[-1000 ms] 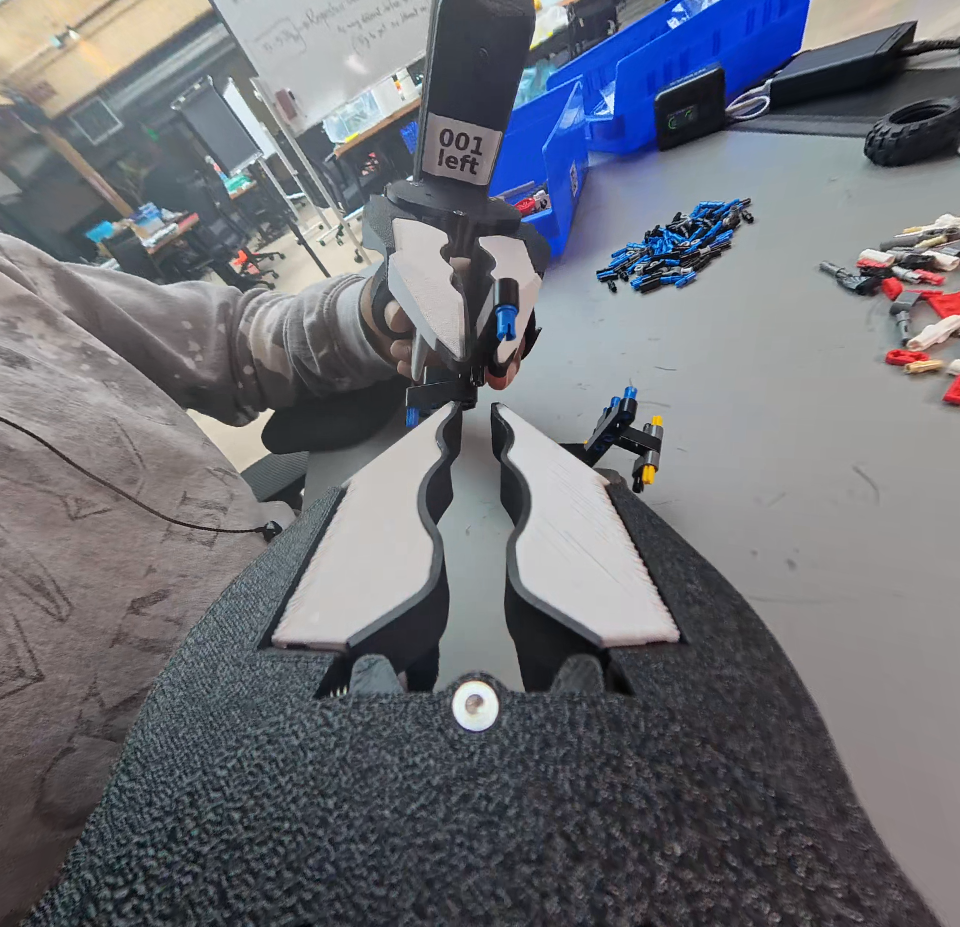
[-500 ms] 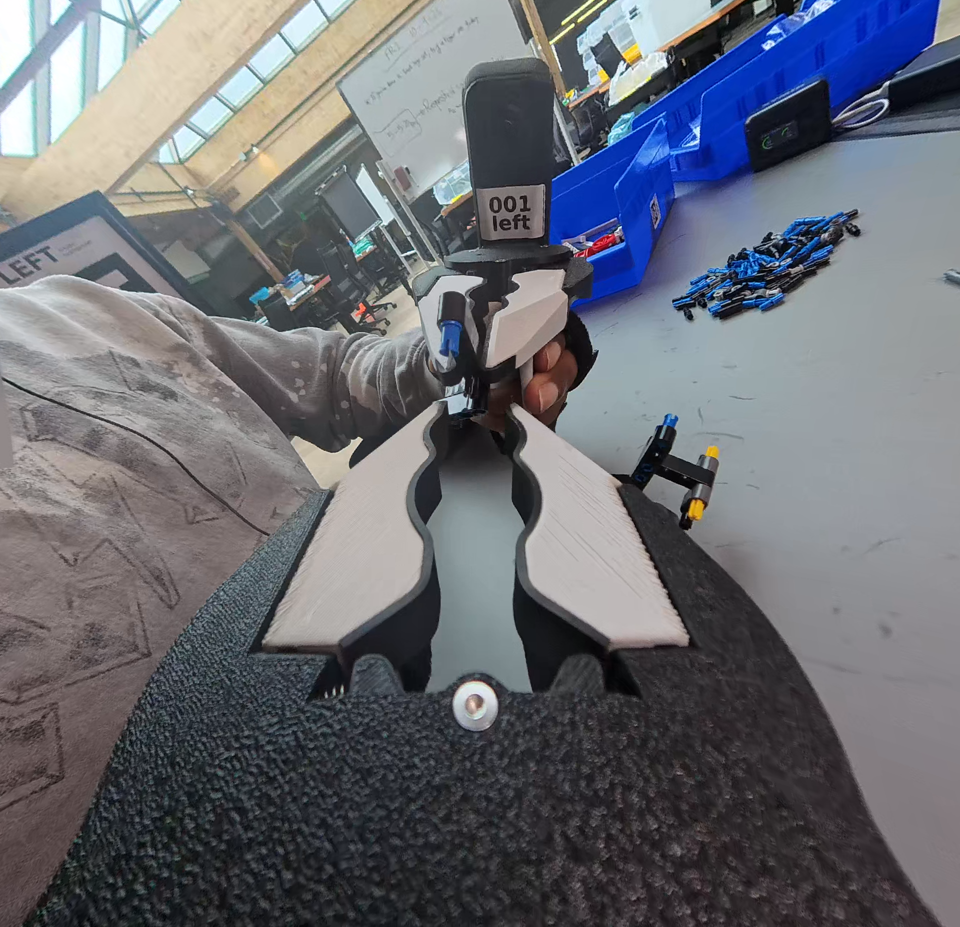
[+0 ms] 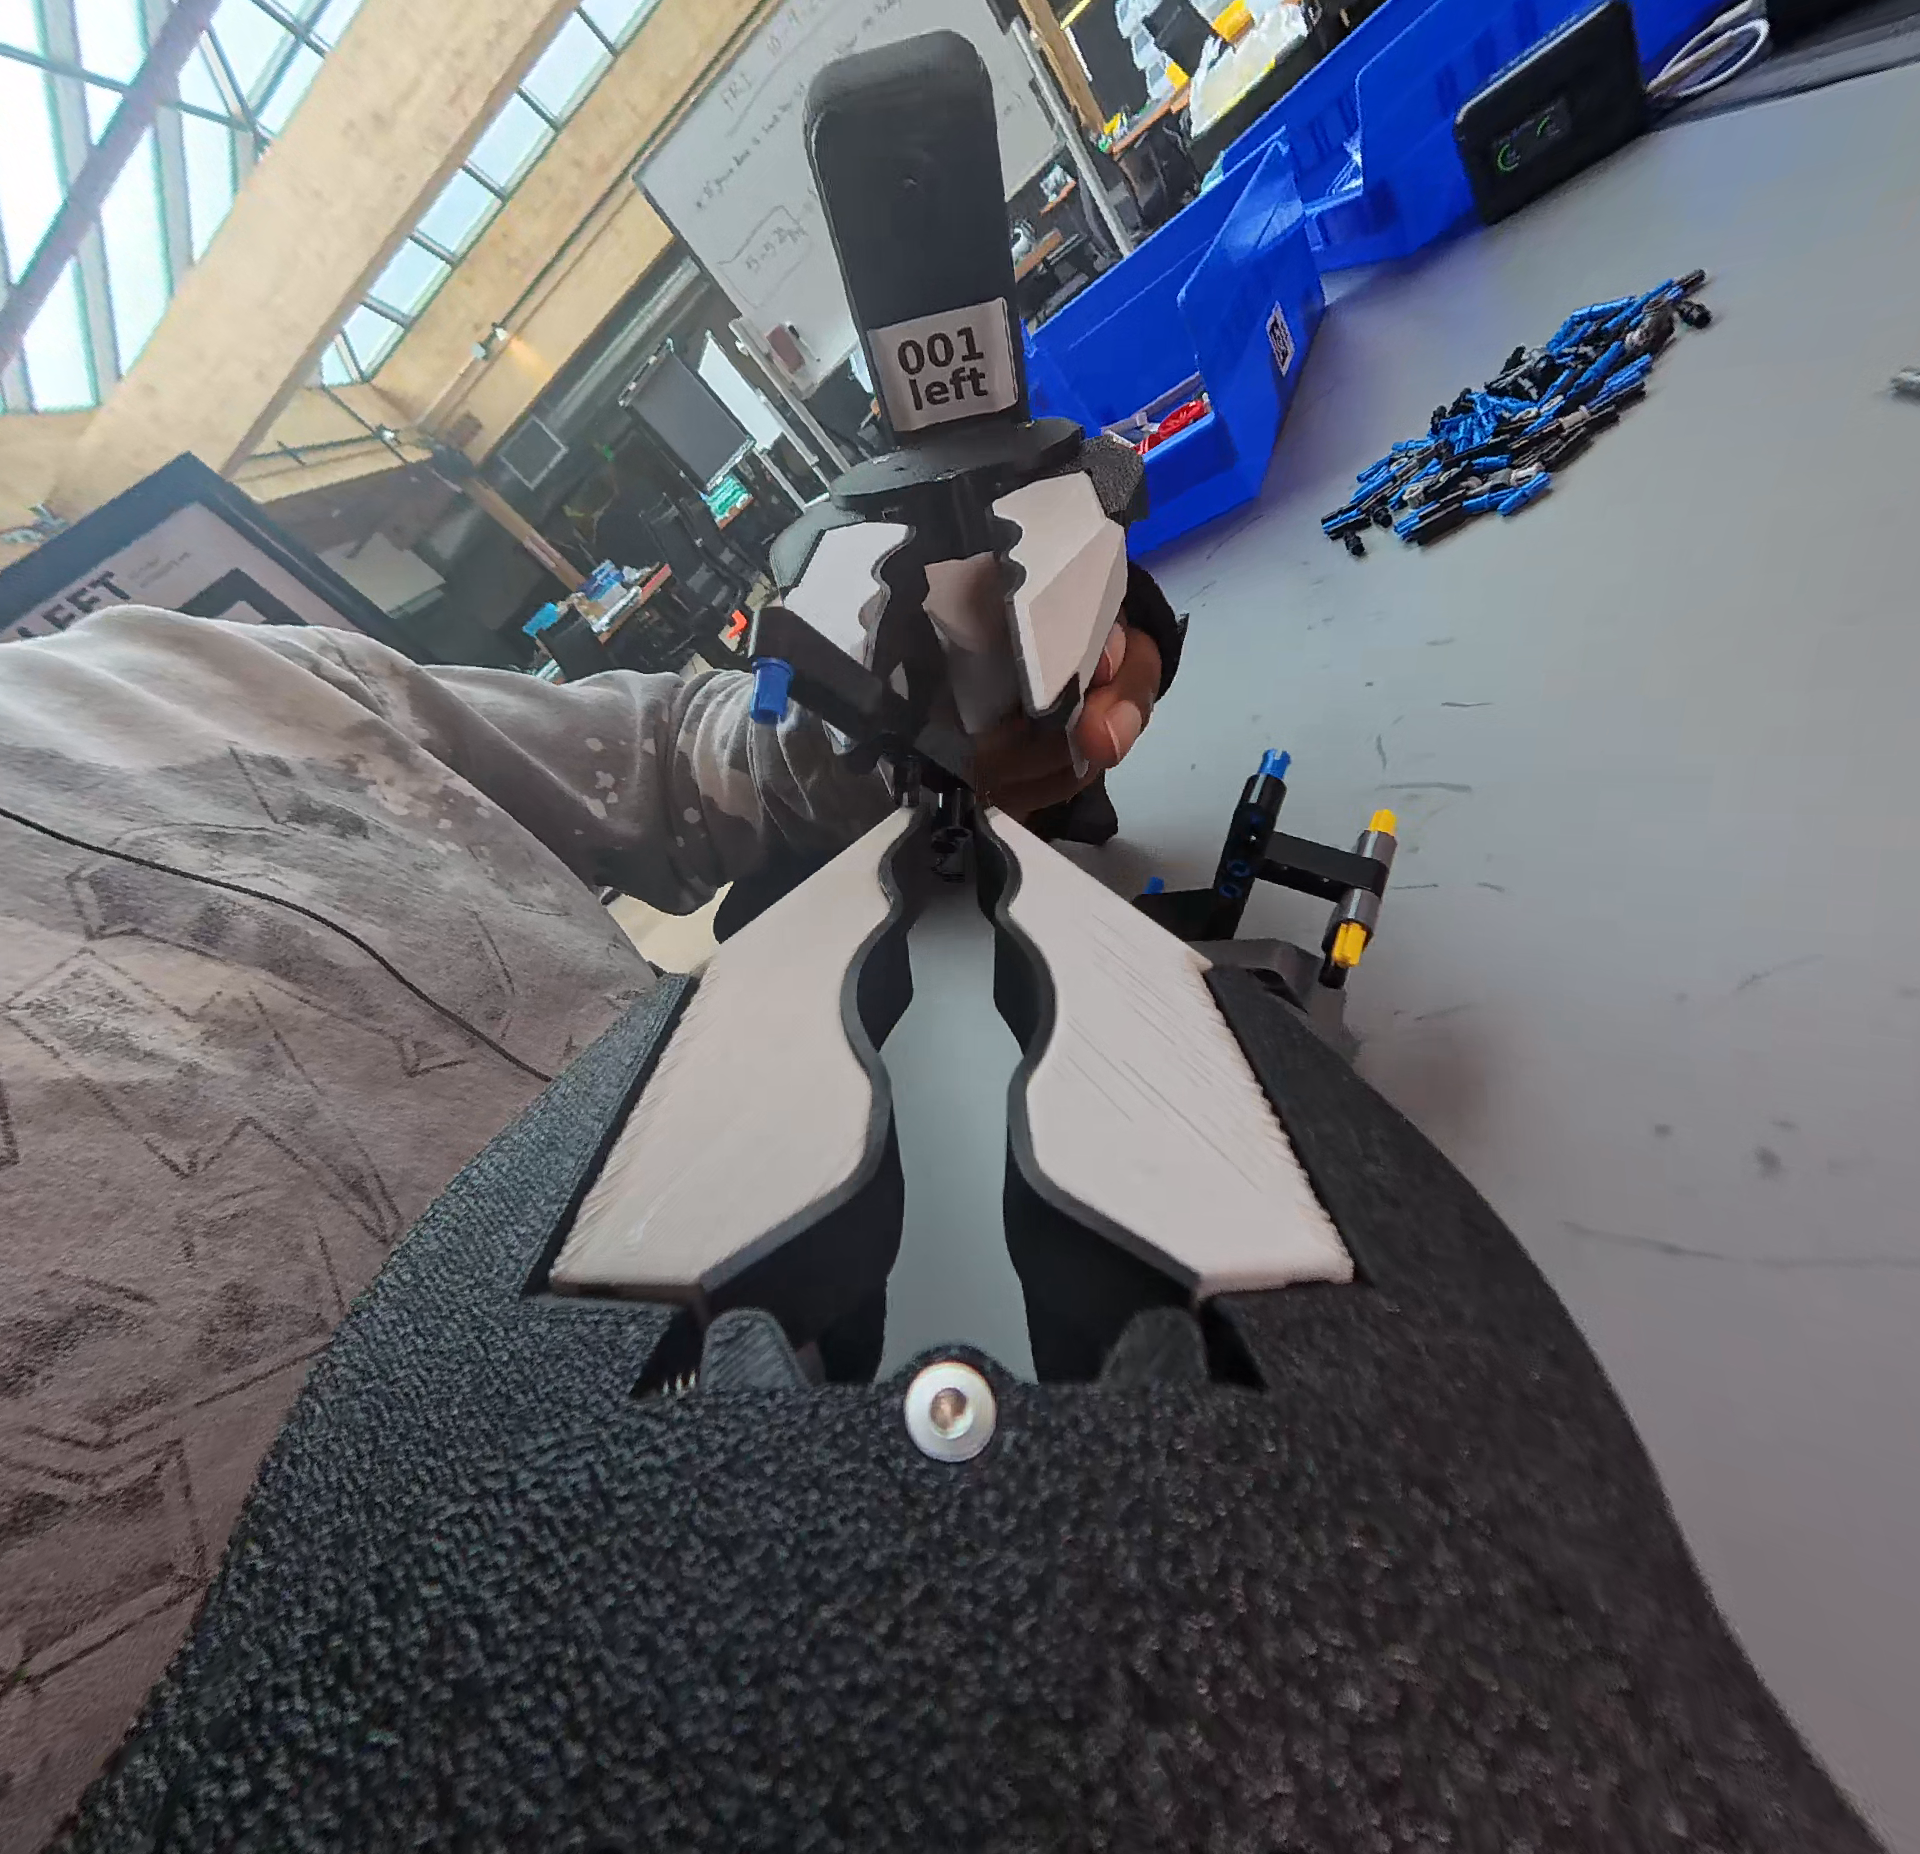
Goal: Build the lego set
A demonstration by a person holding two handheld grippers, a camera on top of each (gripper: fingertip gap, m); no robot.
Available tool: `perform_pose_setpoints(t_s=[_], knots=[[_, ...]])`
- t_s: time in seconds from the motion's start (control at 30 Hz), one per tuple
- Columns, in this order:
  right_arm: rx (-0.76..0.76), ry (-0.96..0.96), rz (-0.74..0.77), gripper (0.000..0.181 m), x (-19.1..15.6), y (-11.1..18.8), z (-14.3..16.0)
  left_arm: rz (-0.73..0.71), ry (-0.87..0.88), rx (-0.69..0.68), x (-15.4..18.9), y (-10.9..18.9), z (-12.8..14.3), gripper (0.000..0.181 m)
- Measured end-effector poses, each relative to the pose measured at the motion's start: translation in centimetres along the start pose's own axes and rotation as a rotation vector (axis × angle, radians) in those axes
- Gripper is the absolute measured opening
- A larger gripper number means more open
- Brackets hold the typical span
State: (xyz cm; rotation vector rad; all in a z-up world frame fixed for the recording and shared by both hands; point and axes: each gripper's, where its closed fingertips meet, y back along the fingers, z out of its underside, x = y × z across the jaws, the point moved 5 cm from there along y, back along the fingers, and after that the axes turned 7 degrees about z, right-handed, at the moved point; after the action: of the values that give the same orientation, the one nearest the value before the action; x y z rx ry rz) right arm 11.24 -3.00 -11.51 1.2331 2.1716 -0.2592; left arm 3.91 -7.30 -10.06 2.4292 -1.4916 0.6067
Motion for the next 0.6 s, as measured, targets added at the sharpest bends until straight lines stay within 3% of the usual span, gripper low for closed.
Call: perform_pose_setpoints(t_s=[0.33, 0.6], knots=[[-0.002, -0.099, 0.129, 0.007, 3.0, 1.8, 0.1, -0.278, -0.028, -0.275, -2.9, 3.3, 2.8, 0.045], [-0.014, -0.210, 0.205, 0.007, 4.5, 2.2, 0.4, -0.348, 0.008, -0.406, -2.9, 2.6, 4.9, 0.059]])
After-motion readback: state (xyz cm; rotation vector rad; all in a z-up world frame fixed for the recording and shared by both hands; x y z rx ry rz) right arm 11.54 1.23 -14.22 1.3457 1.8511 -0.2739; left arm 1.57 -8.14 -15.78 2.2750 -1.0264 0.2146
